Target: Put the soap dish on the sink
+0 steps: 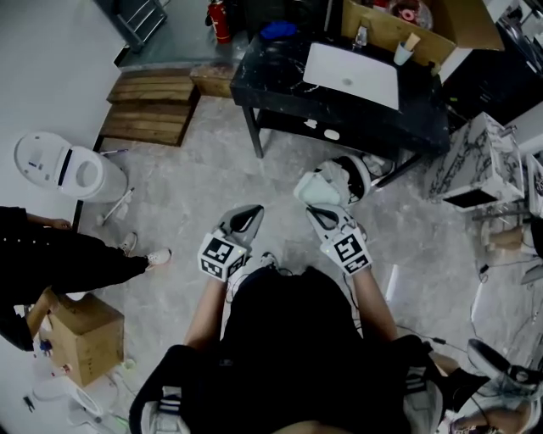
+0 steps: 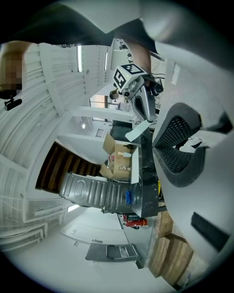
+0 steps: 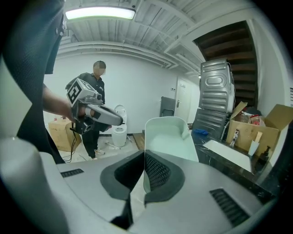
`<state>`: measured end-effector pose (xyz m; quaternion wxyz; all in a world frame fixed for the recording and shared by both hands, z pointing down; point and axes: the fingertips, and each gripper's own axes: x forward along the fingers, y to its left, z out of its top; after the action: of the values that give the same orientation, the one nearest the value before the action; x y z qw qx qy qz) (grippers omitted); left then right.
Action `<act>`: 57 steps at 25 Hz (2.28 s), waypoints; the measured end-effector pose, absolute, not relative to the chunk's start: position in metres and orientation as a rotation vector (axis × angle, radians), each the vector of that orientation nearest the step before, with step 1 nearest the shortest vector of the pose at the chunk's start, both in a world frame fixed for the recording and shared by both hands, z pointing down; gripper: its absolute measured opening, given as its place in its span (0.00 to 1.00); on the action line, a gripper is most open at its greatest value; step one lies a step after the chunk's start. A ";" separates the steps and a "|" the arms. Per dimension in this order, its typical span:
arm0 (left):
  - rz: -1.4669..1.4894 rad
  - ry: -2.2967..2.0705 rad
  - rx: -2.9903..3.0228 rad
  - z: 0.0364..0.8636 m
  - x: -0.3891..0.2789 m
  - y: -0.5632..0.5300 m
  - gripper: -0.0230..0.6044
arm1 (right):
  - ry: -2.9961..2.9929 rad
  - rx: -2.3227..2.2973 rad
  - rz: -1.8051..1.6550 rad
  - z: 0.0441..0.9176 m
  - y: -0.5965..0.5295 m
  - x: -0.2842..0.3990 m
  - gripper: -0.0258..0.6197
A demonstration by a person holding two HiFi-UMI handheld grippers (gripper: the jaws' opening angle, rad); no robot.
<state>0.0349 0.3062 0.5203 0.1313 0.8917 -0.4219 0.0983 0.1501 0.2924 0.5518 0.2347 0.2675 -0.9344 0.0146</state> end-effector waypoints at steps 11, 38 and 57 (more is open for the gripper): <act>0.284 -1.162 2.611 0.532 -0.010 0.294 0.04 | -2.527 0.781 0.056 0.562 0.283 0.110 0.04; 0.247 -1.271 2.505 0.549 -0.080 0.264 0.04 | -2.524 0.665 0.017 0.572 0.235 0.045 0.04; 0.246 -1.358 2.443 0.545 -0.065 0.156 0.04 | -2.562 0.525 0.012 0.575 0.122 0.048 0.04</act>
<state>-0.0647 0.1563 0.5453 0.1670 0.8584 -0.4772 0.0865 0.0477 0.1217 0.5749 0.2604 0.1938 -0.9458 0.0045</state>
